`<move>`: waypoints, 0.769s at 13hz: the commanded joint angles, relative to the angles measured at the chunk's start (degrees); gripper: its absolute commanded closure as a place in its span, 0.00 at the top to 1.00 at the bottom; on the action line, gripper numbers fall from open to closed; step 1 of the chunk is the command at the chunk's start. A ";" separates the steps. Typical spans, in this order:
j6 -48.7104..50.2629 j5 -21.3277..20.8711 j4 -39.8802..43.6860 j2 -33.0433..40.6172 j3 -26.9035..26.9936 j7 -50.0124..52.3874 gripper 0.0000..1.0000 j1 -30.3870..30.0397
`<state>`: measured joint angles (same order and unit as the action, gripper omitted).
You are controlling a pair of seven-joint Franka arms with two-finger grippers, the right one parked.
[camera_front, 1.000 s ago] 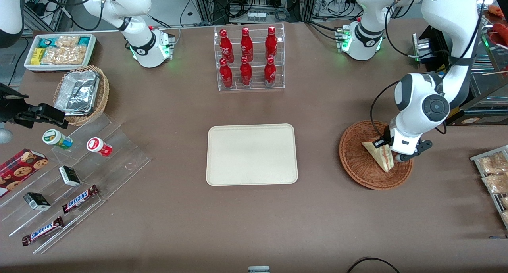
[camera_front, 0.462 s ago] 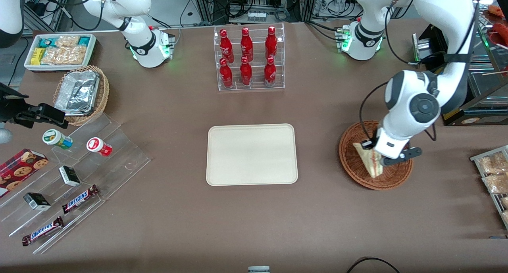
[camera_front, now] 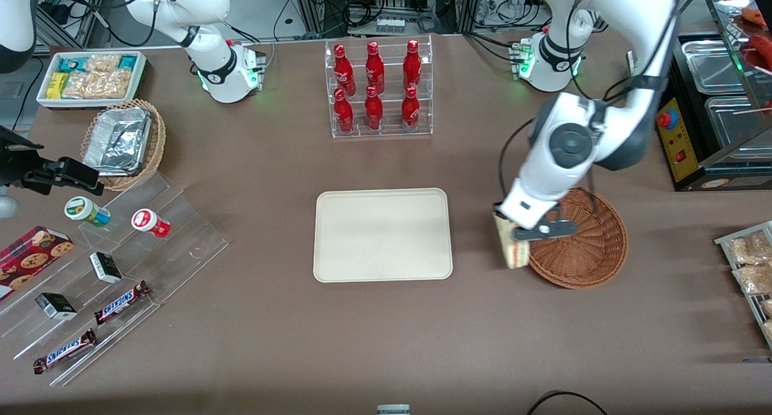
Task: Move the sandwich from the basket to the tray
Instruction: 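Lift the sandwich and carry it with the left gripper over the tray, then lower the sandwich onto the tray center and open the left gripper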
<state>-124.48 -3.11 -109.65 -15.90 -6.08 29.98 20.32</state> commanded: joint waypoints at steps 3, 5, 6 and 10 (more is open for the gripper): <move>0.91 -0.06 9.61 -8.35 0.63 1.31 0.00 7.36; 0.90 0.03 14.18 -12.73 0.63 3.32 0.00 9.73; 0.90 0.03 15.68 -14.50 0.63 4.20 0.00 10.61; 0.73 0.03 22.10 -20.75 0.54 7.38 0.00 13.34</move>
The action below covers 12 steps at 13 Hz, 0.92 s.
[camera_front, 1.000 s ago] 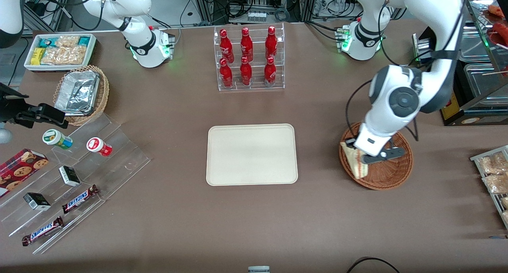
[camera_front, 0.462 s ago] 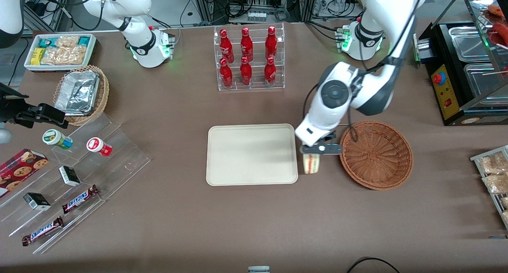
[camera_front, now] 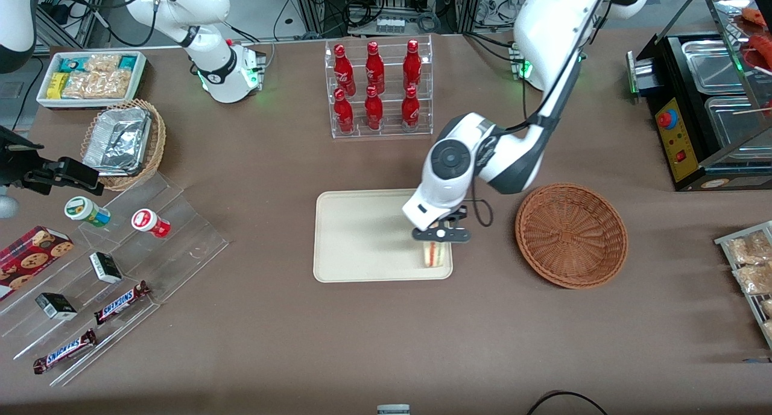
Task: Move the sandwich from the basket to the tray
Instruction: 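Lower the sandwich onto the tray center and open the left gripper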
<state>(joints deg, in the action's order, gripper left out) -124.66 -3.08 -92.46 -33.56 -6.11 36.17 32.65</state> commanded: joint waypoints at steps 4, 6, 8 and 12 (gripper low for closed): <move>0.91 0.70 7.11 -6.16 -1.27 1.36 0.00 1.01; 0.83 0.97 7.55 -7.22 -1.97 1.45 0.00 1.01; 0.83 0.88 7.64 -7.66 -1.98 2.32 0.00 2.06; -0.31 0.88 7.73 -8.37 -1.98 3.12 0.31 2.15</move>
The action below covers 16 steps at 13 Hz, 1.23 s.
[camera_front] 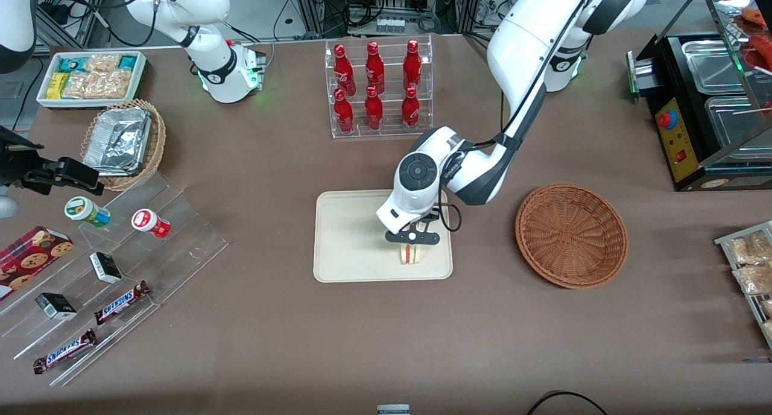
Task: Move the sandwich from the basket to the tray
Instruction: 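Lower the sandwich onto the tray center and open the left gripper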
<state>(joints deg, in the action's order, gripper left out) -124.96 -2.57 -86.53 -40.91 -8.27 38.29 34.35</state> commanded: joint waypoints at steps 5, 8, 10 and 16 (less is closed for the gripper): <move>-0.11 -0.41 1.98 -1.01 0.27 3.02 1.00 0.45; -0.02 -0.59 3.03 -0.75 0.36 3.28 1.00 0.45; 0.16 -0.86 3.83 -0.22 0.45 3.80 1.00 0.36; 4.01 -0.59 6.11 4.33 0.89 1.71 1.00 -7.26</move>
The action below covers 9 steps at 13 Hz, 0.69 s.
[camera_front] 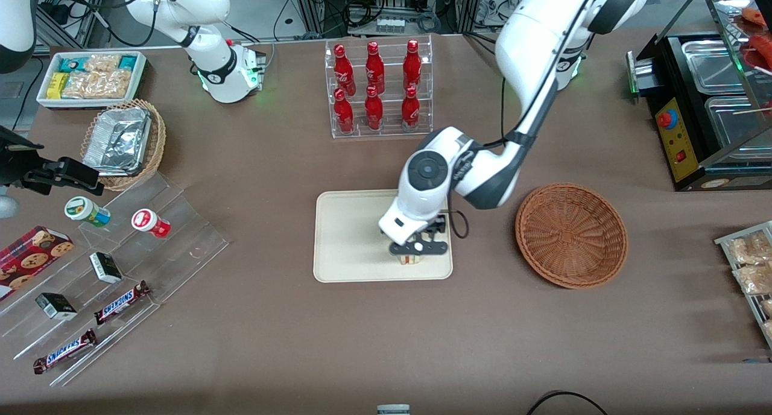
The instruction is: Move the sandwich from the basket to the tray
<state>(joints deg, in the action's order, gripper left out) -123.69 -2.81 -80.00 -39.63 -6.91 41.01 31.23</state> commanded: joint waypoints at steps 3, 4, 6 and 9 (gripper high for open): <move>7.05 0.52 -0.33 5.96 -0.56 -6.89 1.00 -9.07; 8.45 0.96 -0.33 7.01 -0.56 -7.52 1.00 -10.73; 12.23 2.71 -0.33 8.86 -0.74 -11.18 1.00 -15.21; 20.30 4.74 -0.24 13.16 -0.65 -22.17 1.00 -21.72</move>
<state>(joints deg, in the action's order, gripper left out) -107.97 0.44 -79.28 -30.12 -6.90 24.25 13.55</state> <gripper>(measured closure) 0.000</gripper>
